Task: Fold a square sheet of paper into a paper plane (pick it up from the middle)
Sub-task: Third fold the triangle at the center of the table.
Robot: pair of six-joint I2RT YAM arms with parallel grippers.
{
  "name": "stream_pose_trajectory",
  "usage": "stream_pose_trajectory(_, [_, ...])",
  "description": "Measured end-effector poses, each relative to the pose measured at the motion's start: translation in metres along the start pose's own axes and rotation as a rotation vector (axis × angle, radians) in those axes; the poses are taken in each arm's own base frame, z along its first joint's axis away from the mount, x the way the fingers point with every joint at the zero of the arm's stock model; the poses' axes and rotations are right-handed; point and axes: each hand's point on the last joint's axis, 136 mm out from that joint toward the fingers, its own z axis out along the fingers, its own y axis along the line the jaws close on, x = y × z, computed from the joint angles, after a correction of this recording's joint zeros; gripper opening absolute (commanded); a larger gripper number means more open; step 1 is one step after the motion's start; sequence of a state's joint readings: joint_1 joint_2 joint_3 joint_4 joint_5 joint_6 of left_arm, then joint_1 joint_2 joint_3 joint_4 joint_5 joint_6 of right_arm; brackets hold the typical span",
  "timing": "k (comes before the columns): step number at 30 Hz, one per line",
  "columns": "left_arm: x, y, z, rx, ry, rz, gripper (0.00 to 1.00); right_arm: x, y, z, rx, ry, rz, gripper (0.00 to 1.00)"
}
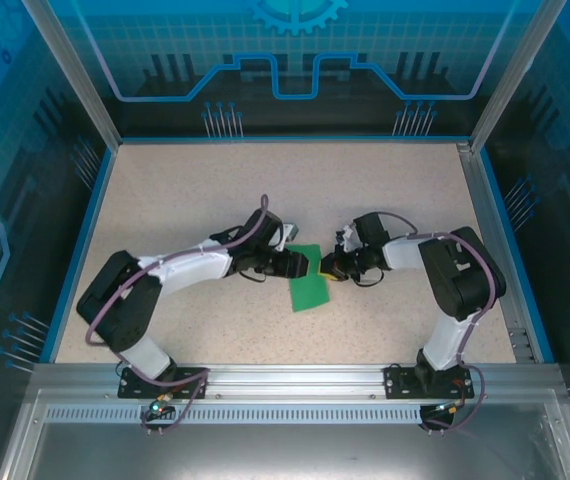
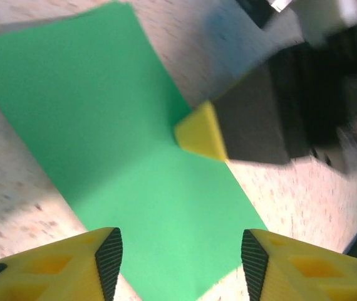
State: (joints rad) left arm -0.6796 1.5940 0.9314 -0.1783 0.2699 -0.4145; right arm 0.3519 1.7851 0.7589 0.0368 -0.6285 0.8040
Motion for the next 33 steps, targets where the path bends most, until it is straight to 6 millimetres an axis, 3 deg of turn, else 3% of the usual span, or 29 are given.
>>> stream_pose_trajectory(6, [0.038,-0.025,-0.009,-0.037,0.012,0.198,0.67,0.002,0.002,0.002,0.022,-0.055,0.077,0.08])
stream_pose_trajectory(12, [0.066,-0.042,0.0,-0.103,0.034,0.398,0.69,0.004,0.005,0.009,0.037,-0.09,0.118,0.09])
stream_pose_trajectory(18, [0.089,-0.038,0.021,-0.189,0.083,0.511,0.71,0.002,0.006,0.008,0.043,-0.112,0.134,0.1])
stream_pose_trajectory(23, [0.094,-0.03,0.032,-0.248,0.094,0.542,0.72,0.001,0.009,0.006,0.036,-0.116,0.129,0.11])
stream_pose_trajectory(26, [0.09,-0.028,0.032,-0.273,0.074,0.539,0.79,0.002,0.01,0.004,0.032,-0.111,0.124,0.11])
stream_pose_trajectory(33, [0.08,-0.031,0.033,-0.285,0.024,0.538,0.81,0.003,0.016,-0.003,0.007,-0.099,0.103,0.11])
